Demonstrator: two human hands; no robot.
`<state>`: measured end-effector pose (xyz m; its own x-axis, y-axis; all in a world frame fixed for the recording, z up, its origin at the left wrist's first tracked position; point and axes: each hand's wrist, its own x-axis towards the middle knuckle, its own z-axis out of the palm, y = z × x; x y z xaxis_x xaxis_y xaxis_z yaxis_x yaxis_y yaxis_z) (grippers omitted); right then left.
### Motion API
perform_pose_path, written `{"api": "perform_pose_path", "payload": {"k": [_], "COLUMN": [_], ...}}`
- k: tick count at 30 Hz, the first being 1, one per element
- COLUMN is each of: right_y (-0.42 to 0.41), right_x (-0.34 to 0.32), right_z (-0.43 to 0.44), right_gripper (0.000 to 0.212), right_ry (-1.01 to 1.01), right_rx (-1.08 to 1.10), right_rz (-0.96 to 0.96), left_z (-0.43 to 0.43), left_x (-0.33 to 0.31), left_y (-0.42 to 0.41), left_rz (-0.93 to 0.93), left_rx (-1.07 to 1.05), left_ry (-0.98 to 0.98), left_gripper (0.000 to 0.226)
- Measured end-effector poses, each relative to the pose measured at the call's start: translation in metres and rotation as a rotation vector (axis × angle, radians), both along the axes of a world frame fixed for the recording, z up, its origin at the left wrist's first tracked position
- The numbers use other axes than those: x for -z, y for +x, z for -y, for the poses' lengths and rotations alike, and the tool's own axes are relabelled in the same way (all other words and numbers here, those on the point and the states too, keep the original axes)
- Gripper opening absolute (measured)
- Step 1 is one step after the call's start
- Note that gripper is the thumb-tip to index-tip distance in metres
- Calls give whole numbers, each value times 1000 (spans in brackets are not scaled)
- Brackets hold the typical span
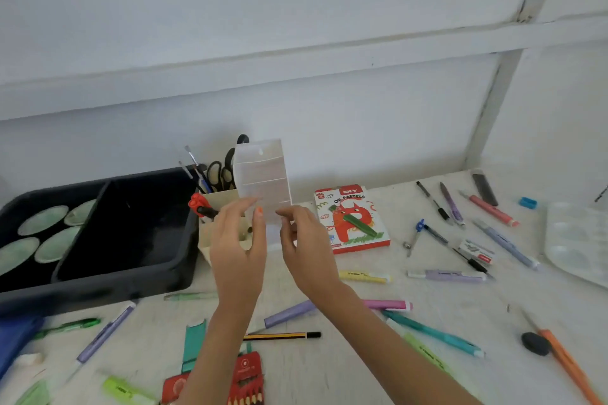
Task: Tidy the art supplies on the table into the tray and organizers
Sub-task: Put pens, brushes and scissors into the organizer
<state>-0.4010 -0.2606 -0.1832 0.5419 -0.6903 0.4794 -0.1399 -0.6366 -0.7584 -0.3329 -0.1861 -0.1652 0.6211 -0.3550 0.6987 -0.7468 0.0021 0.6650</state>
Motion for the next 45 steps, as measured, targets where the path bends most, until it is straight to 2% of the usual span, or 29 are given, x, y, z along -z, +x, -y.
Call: {"api": "perform_pose_path", "payload": {"k": [7,10,13,16,18,20,24,28,33,37,41,45], "right_y": [-90,-133,-168,-190,-195,-199,-214,-235,-252,-254,-254,-249], "right_x": [8,23,38,46,52,54,41,26,24,33,39,40], "right_z": [71,110,145,165,172,177,188,206,227,238,244,243], "right_gripper": [21,28,25,16,17,20,18,17,21,19,19,19], "right_ry": [3,31,22,29,28,69,221,354,459,529,557,607], "right_rx": [294,425,512,487,438,416,463,473,501,464,438,424], "right_rz": [-68,-283,-580,-805,-839,-768,-437,-254,-175,-164,-149,-114], "left_z": [62,87,111,132,145,159,196,243,293,318,322,316], "left_x": [-3,5,17,27,31,33,35,46,59,70,75,67], "left_y": [-75,-106,-128,-146,-155,-160,-165,-169,-179,-180,-179,-178], "left_rz": [-170,-289,-383,-419,-440,-465,-518,-494,-431,-443,-468,-608], "left_rx": [202,273,330,343,347,335,271,251,240,197,155,159], "left_ry": [4,39,72,112,146,183,250,412,556,648,641,603], "left_gripper": [15,17,15,15,15,16,15,17,18,29,35,55]}}
